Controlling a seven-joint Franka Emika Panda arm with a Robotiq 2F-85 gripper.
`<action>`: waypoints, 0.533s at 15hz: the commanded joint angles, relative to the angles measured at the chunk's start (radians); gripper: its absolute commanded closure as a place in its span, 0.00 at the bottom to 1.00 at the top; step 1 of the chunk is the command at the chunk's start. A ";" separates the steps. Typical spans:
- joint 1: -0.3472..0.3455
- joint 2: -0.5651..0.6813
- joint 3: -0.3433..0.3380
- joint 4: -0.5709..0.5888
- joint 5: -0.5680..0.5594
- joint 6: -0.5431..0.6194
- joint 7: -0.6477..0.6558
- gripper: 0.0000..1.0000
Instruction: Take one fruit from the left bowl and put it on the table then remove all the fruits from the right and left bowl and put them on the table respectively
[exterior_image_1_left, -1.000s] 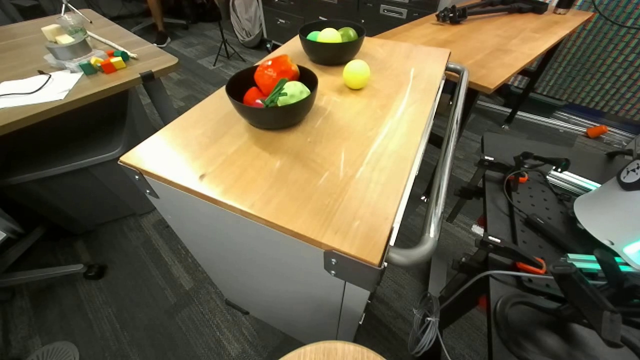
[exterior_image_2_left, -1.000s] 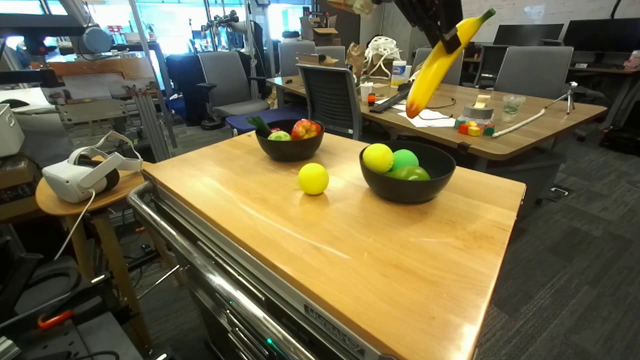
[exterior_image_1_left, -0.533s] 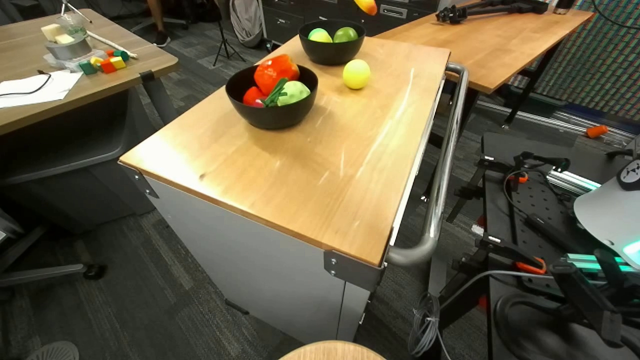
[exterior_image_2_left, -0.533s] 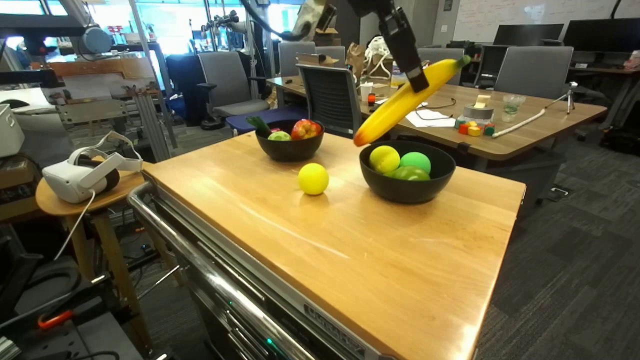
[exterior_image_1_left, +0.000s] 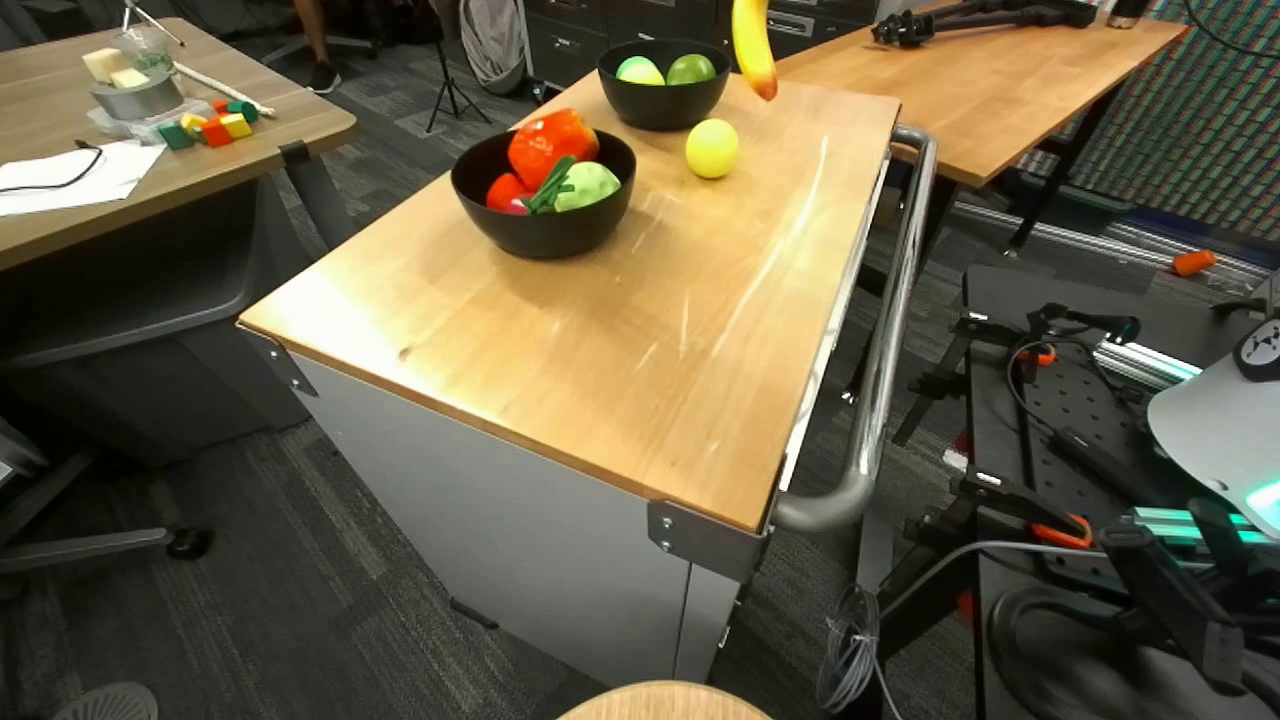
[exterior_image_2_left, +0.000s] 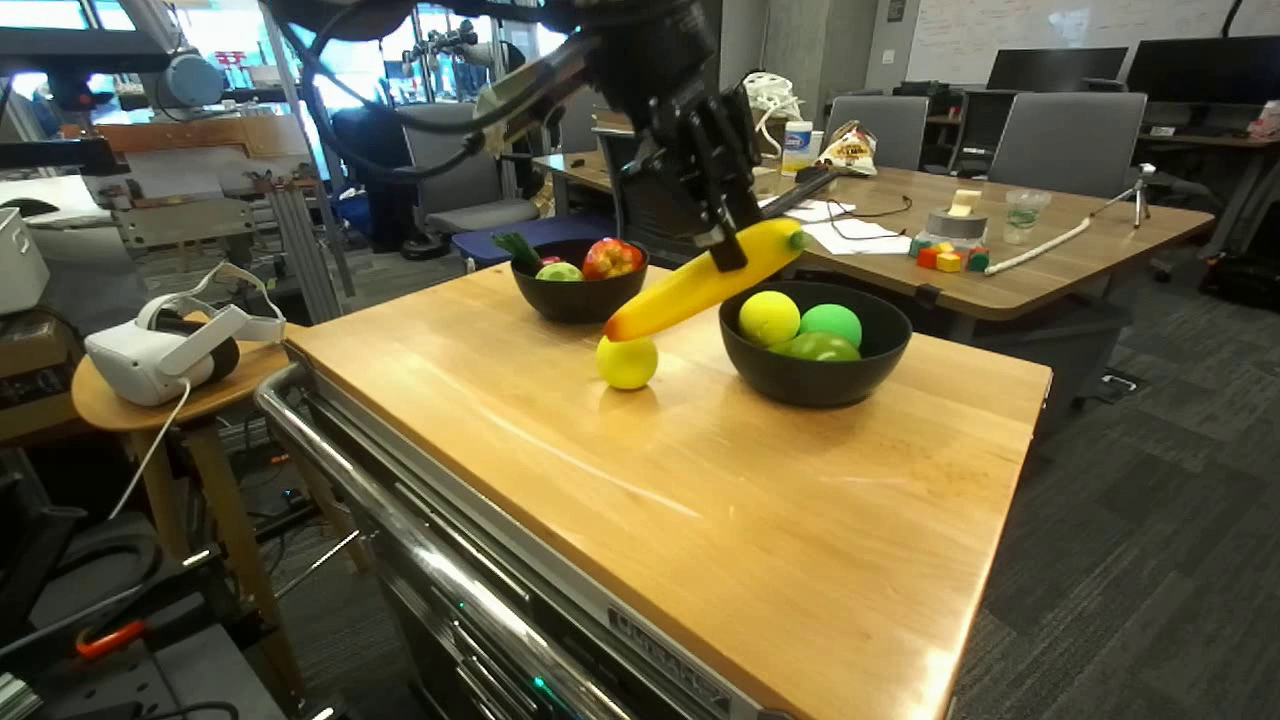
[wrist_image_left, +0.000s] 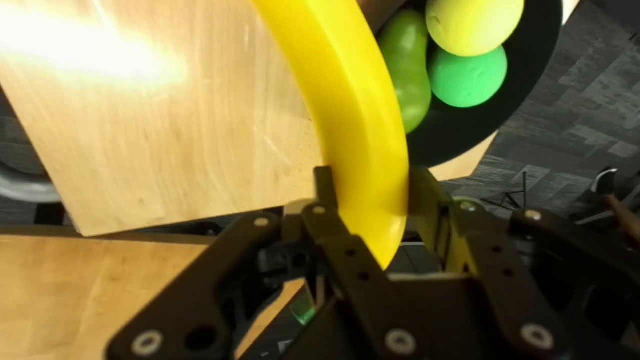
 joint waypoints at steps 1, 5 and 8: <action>-0.056 -0.045 0.056 -0.113 -0.018 0.061 0.140 0.84; -0.080 -0.006 0.080 -0.159 -0.048 0.142 0.207 0.84; -0.092 0.004 0.079 -0.173 -0.060 0.169 0.217 0.84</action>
